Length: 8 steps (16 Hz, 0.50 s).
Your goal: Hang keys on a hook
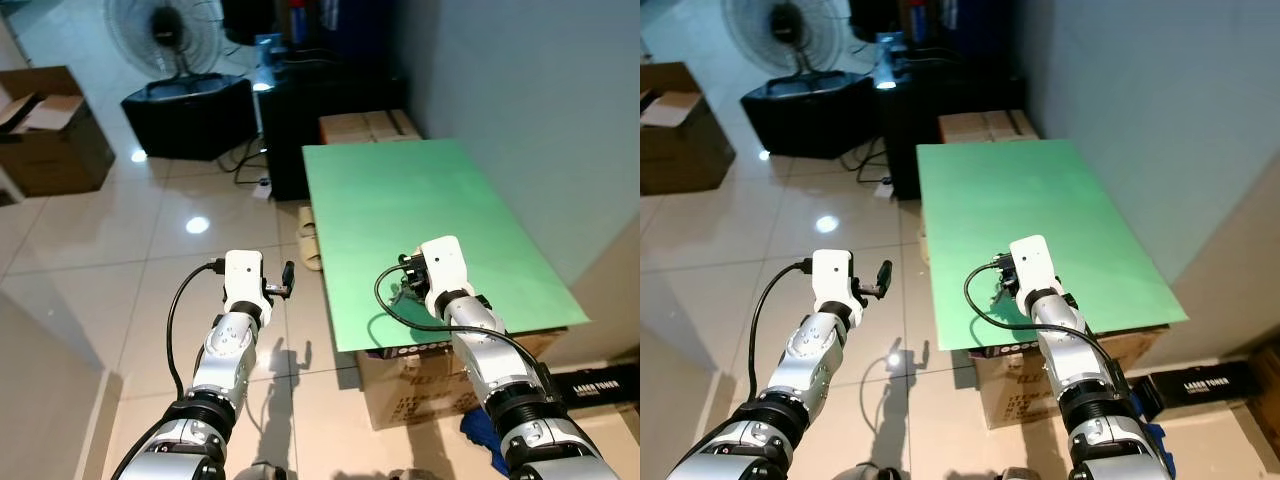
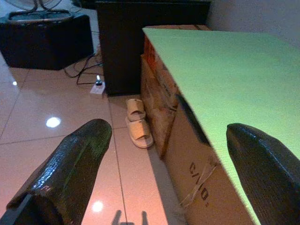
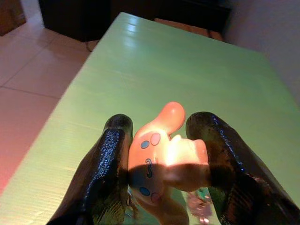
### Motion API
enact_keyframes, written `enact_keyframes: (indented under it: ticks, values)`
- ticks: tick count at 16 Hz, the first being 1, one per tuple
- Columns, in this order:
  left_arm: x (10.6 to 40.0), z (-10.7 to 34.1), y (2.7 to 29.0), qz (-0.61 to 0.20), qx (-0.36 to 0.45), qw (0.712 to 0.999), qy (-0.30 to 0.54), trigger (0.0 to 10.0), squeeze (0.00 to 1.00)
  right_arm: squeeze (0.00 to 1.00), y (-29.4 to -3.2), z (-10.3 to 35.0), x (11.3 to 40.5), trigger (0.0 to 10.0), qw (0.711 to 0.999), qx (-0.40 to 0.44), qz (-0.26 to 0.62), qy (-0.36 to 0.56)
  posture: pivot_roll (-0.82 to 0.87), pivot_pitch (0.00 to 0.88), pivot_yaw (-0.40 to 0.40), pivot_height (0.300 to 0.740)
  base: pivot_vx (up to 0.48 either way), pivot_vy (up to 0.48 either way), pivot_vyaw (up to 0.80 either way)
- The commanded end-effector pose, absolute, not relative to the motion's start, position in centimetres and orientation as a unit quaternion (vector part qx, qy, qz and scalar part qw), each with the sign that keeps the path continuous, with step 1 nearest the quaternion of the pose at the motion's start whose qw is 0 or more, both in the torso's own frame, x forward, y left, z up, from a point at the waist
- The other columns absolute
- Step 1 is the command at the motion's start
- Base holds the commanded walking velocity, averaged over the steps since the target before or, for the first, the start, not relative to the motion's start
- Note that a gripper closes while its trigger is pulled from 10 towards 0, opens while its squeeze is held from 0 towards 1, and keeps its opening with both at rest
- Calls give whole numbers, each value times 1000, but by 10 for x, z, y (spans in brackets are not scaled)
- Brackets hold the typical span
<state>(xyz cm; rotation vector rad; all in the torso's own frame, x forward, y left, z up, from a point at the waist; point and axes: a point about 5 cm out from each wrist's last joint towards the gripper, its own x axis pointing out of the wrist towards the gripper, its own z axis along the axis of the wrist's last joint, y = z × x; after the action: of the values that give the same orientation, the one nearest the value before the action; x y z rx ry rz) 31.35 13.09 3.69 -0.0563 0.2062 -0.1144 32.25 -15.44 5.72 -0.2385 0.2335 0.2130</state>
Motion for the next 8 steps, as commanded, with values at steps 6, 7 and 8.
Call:
enact_keyframes:
  ticks: [6,7,8]
  values:
    - [311,35,133,-52,-27,993,105,10000,0,0,-153,56,324,10000,980,-114,114,117,-148,0,38,740,0,0,451]
    - [312,37,133,-53,-23,993,103,10000,0,0,-153,56,325,10000,981,-112,110,117,-147,0,37,740,0,0,450]
    - [313,38,133,-53,-21,993,99,10000,0,0,-154,56,326,10000,981,-110,108,116,-144,0,36,740,0,0,450]
